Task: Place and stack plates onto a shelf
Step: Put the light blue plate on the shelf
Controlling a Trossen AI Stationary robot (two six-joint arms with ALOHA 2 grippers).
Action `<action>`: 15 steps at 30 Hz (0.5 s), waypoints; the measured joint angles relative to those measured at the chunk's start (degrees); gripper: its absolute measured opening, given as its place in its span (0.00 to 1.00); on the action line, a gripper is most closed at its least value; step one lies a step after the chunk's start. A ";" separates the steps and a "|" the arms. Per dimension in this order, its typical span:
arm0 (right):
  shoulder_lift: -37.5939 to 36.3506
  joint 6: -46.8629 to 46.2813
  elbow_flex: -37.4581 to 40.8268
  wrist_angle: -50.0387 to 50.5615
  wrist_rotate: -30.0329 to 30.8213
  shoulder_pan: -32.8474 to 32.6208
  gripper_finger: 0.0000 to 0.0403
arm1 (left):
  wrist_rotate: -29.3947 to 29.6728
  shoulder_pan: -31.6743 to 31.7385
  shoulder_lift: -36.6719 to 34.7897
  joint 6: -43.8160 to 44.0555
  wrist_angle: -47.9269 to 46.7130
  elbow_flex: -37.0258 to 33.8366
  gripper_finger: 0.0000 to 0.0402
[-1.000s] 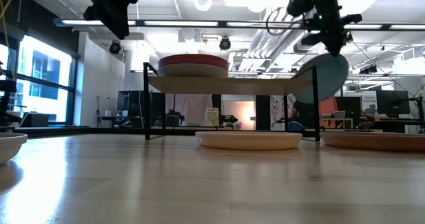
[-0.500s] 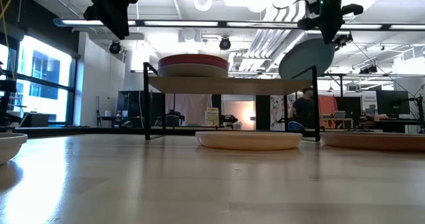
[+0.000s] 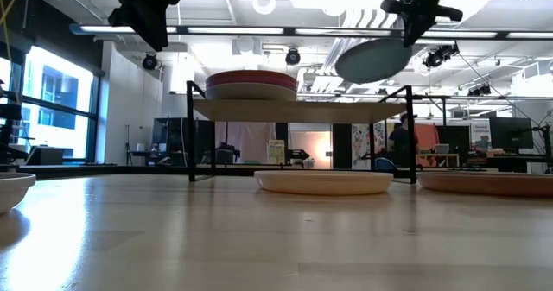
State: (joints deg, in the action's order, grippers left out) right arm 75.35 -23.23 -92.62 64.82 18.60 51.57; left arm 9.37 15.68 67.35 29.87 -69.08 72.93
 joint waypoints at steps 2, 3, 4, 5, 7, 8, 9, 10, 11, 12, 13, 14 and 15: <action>0.07 -0.68 0.00 0.00 -4.15 0.00 0.00 | 0.00 0.00 0.00 0.04 0.00 0.00 0.22; 0.16 -0.96 0.00 0.00 -6.09 0.00 0.00 | 0.00 0.00 0.00 0.03 0.00 0.00 0.22; 0.27 -1.01 0.00 0.02 -8.22 0.00 0.00 | 0.00 0.00 0.00 0.01 0.01 0.00 0.22; 0.40 -1.07 0.00 0.02 -9.67 0.00 0.00 | -0.01 0.00 0.00 0.02 0.00 0.00 0.22; 0.48 -2.27 0.02 0.10 -12.63 0.00 0.00 | 0.00 0.00 0.00 0.01 0.00 0.00 0.22; 0.51 -2.48 0.02 0.18 -14.08 0.00 0.00 | 0.00 0.00 0.00 0.00 0.00 0.00 0.22; 0.56 -2.86 0.02 0.41 -15.21 -0.01 0.00 | -0.01 0.00 0.00 0.00 0.00 0.00 0.22; 0.68 -3.60 0.02 0.95 -16.31 -0.18 0.00 | -0.02 0.00 0.00 -0.01 0.00 0.00 0.22; 0.89 -4.05 0.02 1.57 -17.04 -0.50 0.00 | -0.02 0.00 0.00 -0.03 0.00 0.00 0.22; 1.12 -4.51 0.02 2.18 -17.26 -1.01 0.00 | -0.02 0.00 0.00 -0.03 0.00 0.00 0.22; 1.45 -5.08 0.02 2.82 -17.35 -1.60 0.00 | -0.02 0.00 0.00 -0.03 0.00 0.00 0.22; 1.75 -5.30 0.02 3.48 -17.39 -2.25 0.00 | -0.02 0.00 0.00 -0.03 0.00 0.00 0.22; 2.18 -5.32 0.02 3.98 -17.43 -3.02 0.00 | -0.02 0.00 0.00 -0.03 0.00 0.00 0.22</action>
State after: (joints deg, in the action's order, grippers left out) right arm 77.53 -28.55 -92.60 68.79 1.17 48.55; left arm 9.34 15.68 67.35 29.85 -69.08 72.93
